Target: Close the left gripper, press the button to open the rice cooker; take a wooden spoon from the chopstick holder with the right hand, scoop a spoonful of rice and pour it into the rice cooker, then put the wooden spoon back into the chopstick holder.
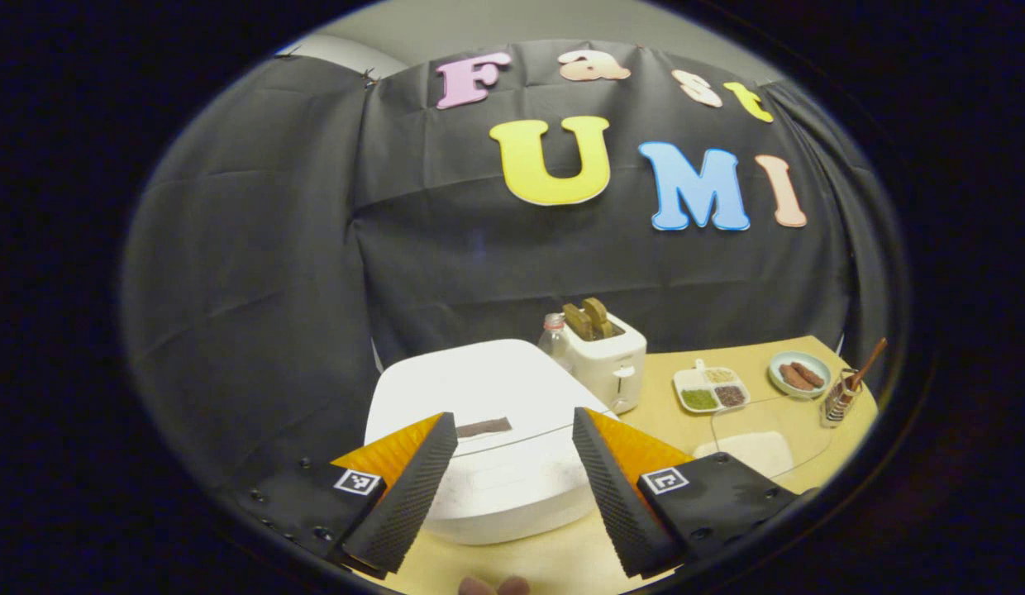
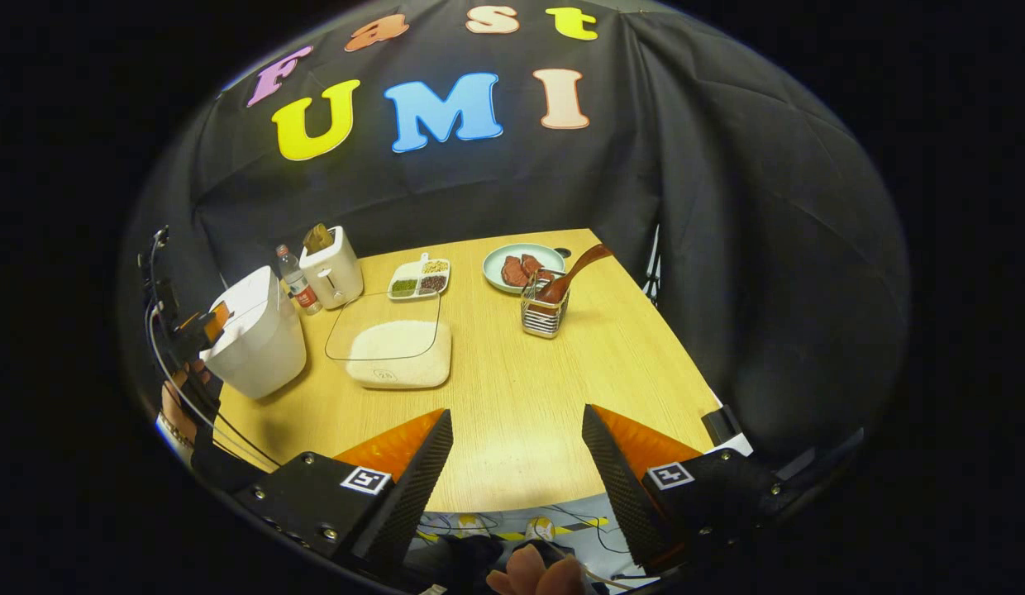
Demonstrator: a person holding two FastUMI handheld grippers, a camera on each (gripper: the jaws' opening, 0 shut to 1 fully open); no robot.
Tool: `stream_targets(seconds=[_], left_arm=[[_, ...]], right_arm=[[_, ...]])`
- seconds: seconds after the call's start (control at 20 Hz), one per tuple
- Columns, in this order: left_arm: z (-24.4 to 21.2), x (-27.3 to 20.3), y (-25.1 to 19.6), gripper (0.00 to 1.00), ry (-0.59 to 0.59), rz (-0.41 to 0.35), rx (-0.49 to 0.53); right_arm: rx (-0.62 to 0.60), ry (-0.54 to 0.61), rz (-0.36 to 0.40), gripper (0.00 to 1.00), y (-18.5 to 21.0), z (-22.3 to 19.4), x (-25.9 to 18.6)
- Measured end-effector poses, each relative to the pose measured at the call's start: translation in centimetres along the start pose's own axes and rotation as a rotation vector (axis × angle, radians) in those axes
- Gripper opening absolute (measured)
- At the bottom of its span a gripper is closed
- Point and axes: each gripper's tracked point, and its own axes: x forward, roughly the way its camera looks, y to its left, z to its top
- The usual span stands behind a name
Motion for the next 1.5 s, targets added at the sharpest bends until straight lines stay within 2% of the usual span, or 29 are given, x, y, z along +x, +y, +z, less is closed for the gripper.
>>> stream_targets(seconds=[0.15,0.3,0.55,0.8,1.0,1.2,1.25,1.3,1.5], left_arm=[[3.0,-3.5,-2.8,0.98,-0.024,-0.076,0.005],[7.5,-6.9,-5.8,0.98,-0.071,-0.157,-0.034],[16.4,-12.7,-8.7,0.97,-0.196,-0.226,-0.095],[26.2,-20.0,-9.1,0.95,-0.376,-0.215,-0.125],[30.1,-25.0,-10.4,0.95,-0.416,-0.195,-0.188],[29.2,-29.3,-11.0,0.94,-0.400,-0.111,-0.128],[29.1,-30.5,-11.3,0.94,-0.407,-0.098,-0.108],[29.3,-31.6,-11.5,0.95,-0.423,-0.088,-0.091],[29.5,-33.4,-12.3,0.97,-0.421,-0.089,-0.057]], right_arm=[[0.021,-0.045,-0.010,0.97,-1.1,2.2,0.0],[0.044,-0.119,-0.014,0.97,-2.0,5.6,-0.7],[0.055,-0.274,0.002,0.96,-2.8,12.5,-3.3],[0.058,-0.497,0.055,0.97,-3.5,20.8,-8.7],[0.038,-0.650,0.094,0.96,-4.4,25.9,-13.4],[-0.004,-0.683,0.153,0.97,-4.6,26.3,-14.5],[-0.004,-0.689,0.177,0.92,-4.4,26.2,-14.6],[-0.004,-0.703,0.194,0.97,-4.3,26.2,-14.9],[-0.038,-0.729,0.217,0.97,-4.1,25.8,-17.8]])
